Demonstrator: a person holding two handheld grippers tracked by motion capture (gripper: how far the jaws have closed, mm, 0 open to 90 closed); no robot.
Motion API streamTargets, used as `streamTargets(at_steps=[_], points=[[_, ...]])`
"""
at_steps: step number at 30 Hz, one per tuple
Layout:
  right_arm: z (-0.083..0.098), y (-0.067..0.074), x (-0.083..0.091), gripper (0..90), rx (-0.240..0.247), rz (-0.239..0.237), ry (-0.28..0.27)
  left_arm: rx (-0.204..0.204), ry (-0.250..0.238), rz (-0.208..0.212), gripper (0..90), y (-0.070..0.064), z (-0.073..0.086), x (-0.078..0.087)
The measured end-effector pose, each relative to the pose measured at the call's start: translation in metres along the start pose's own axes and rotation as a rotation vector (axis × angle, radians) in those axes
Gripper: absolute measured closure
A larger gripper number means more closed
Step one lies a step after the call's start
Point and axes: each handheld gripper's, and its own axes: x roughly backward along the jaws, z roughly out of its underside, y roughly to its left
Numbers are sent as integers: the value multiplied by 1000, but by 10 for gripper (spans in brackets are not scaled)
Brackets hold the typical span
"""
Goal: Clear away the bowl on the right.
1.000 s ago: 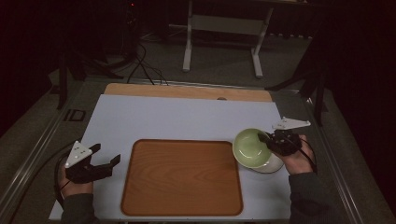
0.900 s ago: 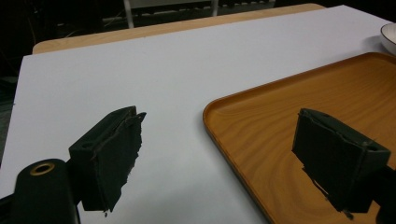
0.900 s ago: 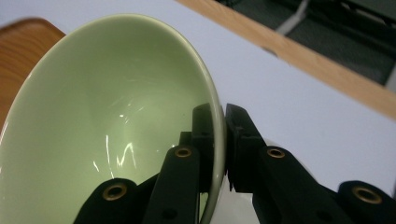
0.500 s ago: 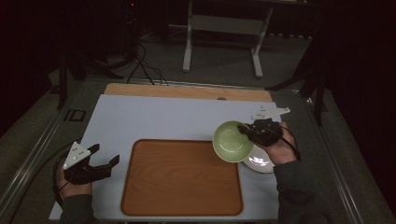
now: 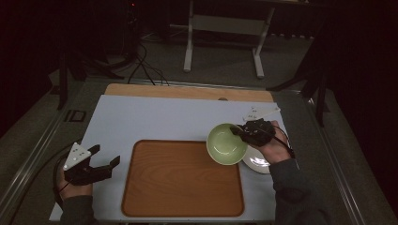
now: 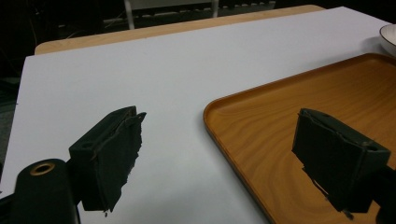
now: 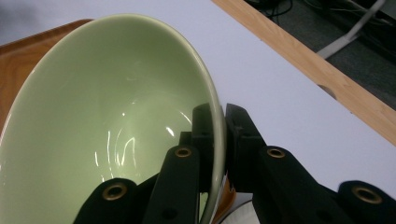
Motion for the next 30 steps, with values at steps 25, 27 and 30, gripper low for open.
streamTargets(at_steps=[25, 27, 30], points=[[-3, 6, -31, 831, 46, -114, 16, -1, 0, 0, 153, 0, 0, 0], [-4, 6, -33, 831, 46, -121, 16, -1, 0, 0, 153, 0, 0, 0], [-5, 7, -36, 831, 51, -126, 22, -1, 1, 1, 153, 0, 0, 0]])
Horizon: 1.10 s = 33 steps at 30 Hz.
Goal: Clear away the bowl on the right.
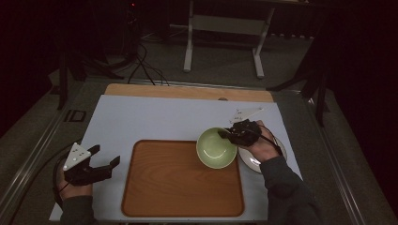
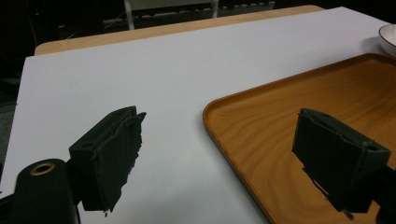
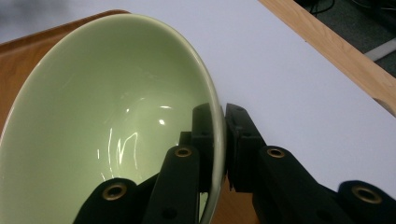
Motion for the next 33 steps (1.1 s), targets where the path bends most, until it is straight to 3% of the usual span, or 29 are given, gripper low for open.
streamTargets(at_steps=[33], points=[[-12, 13, -34, 831, 47, -89, 43, -1, -1, -1, 153, 0, 0, 0]])
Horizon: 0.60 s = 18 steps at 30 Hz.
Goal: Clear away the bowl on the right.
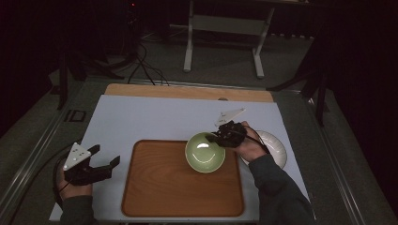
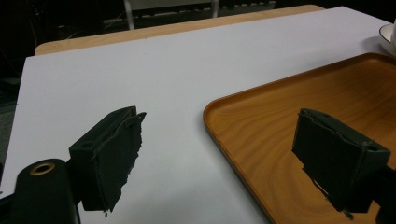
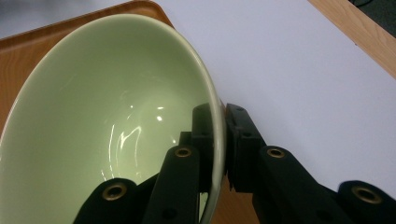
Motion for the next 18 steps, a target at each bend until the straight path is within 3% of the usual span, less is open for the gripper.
streamTargets(at_steps=[18], points=[[-8, 10, -17, 830, 31, -30, 14, -1, -1, 1, 153, 0, 0, 0]])
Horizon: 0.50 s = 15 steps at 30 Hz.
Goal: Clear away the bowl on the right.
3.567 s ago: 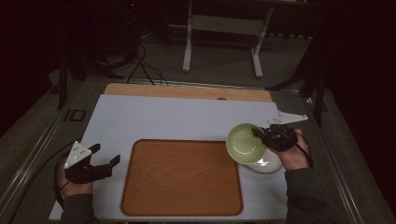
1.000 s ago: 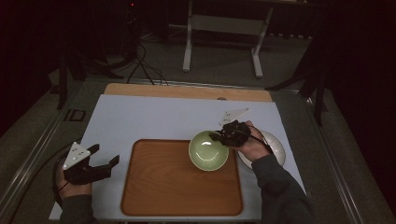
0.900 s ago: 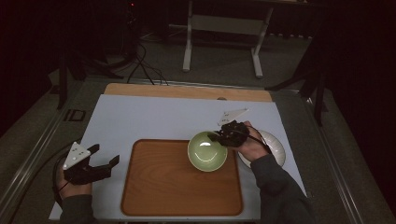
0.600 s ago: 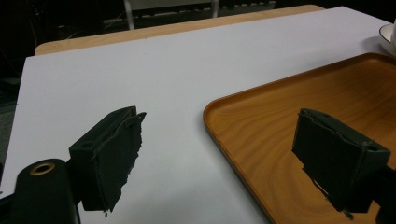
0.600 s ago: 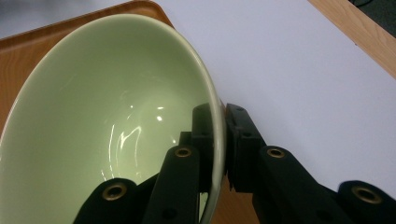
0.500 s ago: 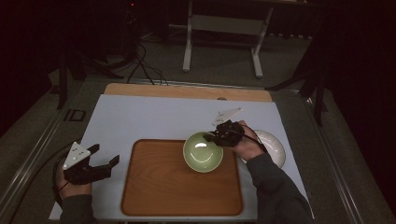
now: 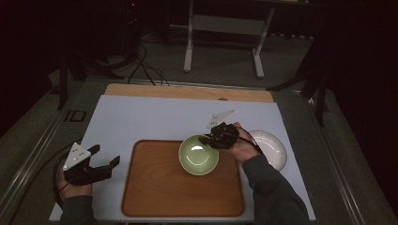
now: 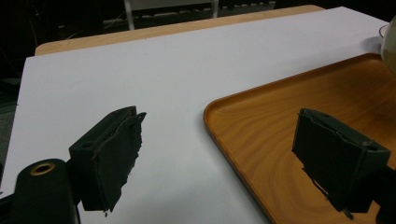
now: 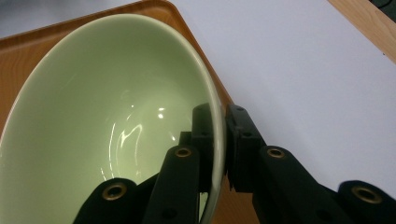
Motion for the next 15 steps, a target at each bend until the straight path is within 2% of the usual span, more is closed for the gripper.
streamTargets(at_steps=[15], points=[[-1, 6, -9, 831, 20, -22, 20, 1, 0, 0, 153, 0, 0, 0]])
